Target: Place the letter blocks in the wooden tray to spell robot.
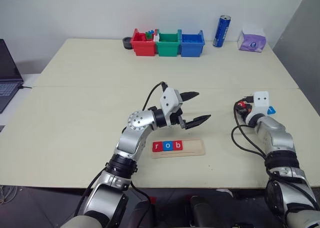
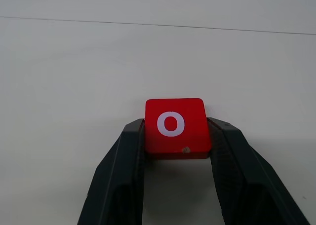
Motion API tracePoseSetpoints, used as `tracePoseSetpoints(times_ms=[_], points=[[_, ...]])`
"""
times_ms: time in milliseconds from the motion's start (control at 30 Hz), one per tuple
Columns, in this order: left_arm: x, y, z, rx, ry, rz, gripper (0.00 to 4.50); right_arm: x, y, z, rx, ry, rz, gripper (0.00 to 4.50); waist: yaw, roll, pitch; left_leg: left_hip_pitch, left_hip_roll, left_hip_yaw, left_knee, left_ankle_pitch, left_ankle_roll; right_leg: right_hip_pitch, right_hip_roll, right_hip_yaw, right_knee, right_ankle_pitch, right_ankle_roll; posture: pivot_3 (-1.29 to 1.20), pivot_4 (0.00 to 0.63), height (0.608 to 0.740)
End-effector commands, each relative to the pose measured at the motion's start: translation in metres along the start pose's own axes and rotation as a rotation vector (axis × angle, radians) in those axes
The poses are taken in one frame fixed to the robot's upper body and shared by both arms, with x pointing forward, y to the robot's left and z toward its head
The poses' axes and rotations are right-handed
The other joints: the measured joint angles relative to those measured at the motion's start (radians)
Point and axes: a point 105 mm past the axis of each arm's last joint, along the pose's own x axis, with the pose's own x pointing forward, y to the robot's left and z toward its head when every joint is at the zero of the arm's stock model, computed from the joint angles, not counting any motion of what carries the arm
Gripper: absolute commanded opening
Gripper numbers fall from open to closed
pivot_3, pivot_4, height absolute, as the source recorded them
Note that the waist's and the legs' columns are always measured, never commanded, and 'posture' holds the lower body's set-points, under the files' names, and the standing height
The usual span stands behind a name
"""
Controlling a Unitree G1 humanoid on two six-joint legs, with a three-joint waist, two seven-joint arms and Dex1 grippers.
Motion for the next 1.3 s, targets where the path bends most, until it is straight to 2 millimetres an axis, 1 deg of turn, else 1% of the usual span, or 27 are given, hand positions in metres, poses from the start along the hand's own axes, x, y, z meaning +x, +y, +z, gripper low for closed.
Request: tracePoseSetpoints(times_ms=[33,133,267,333,400,600,733,833,967,1033,1067,1167,1267,1300], points=[[-0.008,-0.006,0.011,0.056,-0.017,-0.035,4.50,-0.030,0.012,0.029,-0.036,-0.075,0.028,1.46,0.000,0.001,-0.001,-0.001,0.001,-0.001,0.000,0.000,0.000,0.000,0.000,0.000,0.000,0.000,0.000,0.00,0.150,0.740],[-0.018,-0.011,0.010,0.058,0.001,-0.048,4.50,-0.062,0.038,0.024,-0.040,-0.030,0.078,1.46,0.000,0.003,-0.001,-0.001,0.001,-0.001,-0.001,0.000,0.000,-0.001,0.000,0.000,0.000,0.000,0.000,0.00,0.150,0.740],[-0.025,-0.021,0.012,0.047,0.008,-0.067,4.50,-0.101,0.066,0.006,-0.017,0.068,0.114,1.46,0.000,0.003,-0.002,0.000,0.001,-0.002,0.000,0.000,0.000,0.000,-0.001,0.000,0.001,0.000,0.001,0.00,0.150,0.740],[-0.028,-0.024,0.012,0.039,0.013,-0.067,4.50,-0.115,0.076,-0.002,-0.005,0.111,0.115,1.46,0.000,0.003,-0.002,0.000,0.000,-0.003,0.000,0.000,0.000,0.000,-0.001,-0.001,0.001,0.000,0.001,0.00,0.150,0.740],[-0.031,-0.026,0.011,0.030,0.020,-0.063,4.50,-0.125,0.081,-0.008,0.005,0.146,0.098,1.46,0.000,0.003,-0.002,0.000,-0.001,-0.003,0.000,0.000,0.000,0.000,0.000,-0.001,0.001,0.000,0.001,0.00,0.150,0.740],[-0.034,-0.030,0.013,0.012,0.026,-0.046,4.50,-0.140,0.100,-0.017,0.055,0.217,0.092,1.46,-0.001,0.003,-0.002,0.001,-0.002,-0.003,0.000,0.000,0.000,0.000,0.001,-0.002,0.001,0.000,0.001,0.00,0.150,0.740],[-0.034,-0.030,0.014,0.009,0.029,-0.037,4.50,-0.143,0.110,-0.020,0.074,0.251,0.108,1.46,-0.001,0.003,-0.002,0.000,-0.002,-0.003,0.000,0.000,0.000,0.000,0.001,-0.001,0.001,0.000,0.001,0.00,0.150,0.740],[-0.035,-0.030,0.013,0.008,0.034,-0.033,4.50,-0.142,0.114,-0.022,0.096,0.273,0.111,1.46,-0.002,0.003,-0.002,0.000,-0.002,-0.003,0.000,0.000,0.000,0.000,0.001,-0.002,0.000,0.000,0.001,0.00,0.150,0.740],[-0.036,-0.029,0.013,0.010,0.036,-0.025,4.50,-0.142,0.113,-0.026,0.124,0.297,0.098,1.46,-0.002,0.003,-0.002,0.000,-0.002,-0.003,0.000,0.000,0.000,0.000,0.002,-0.002,0.000,-0.001,0.001,0.00,0.150,0.740],[-0.035,-0.030,0.013,0.010,0.035,-0.026,4.50,-0.141,0.113,-0.026,0.132,0.300,0.096,2.21,-0.003,0.003,-0.002,0.000,-0.003,-0.003,0.000,0.000,0.000,0.000,0.002,-0.002,0.000,-0.001,0.001,0.00,0.150,0.740],[-0.035,-0.031,0.013,0.009,0.035,-0.027,4.50,-0.141,0.114,-0.026,0.138,0.300,0.099,2.46,-0.003,0.003,-0.002,0.000,-0.003,-0.003,0.000,0.000,0.000,0.000,0.002,-0.002,-0.001,-0.001,0.001,0.00,0.150,0.740],[-0.035,-0.033,0.013,0.006,0.031,-0.036,4.50,-0.142,0.113,-0.024,0.139,0.292,0.104,3.48,-0.003,0.003,-0.002,0.000,-0.002,-0.003,0.000,0.000,0.000,0.000,0.002,-0.002,-0.001,-0.001,0.001,0.00,0.150,0.740],[-0.035,-0.036,0.013,0.000,0.027,-0.052,4.50,-0.142,0.109,-0.016,0.123,0.266,0.100,4.48,-0.004,0.003,-0.002,0.000,-0.003,-0.003,0.000,0.000,0.000,0.000,0.002,-0.002,-0.001,-0.001,0.001,0.00,0.150,0.740],[-0.036,-0.037,0.013,-0.005,0.024,-0.061,4.50,-0.142,0.106,-0.012,0.107,0.250,0.093,4.48,-0.004,0.003,-0.002,0.000,-0.003,-0.003,0.000,0.000,0.000,0.000,0.002,-0.002,-0.001,-0.001,0.001,0.00,0.150,0.740]])
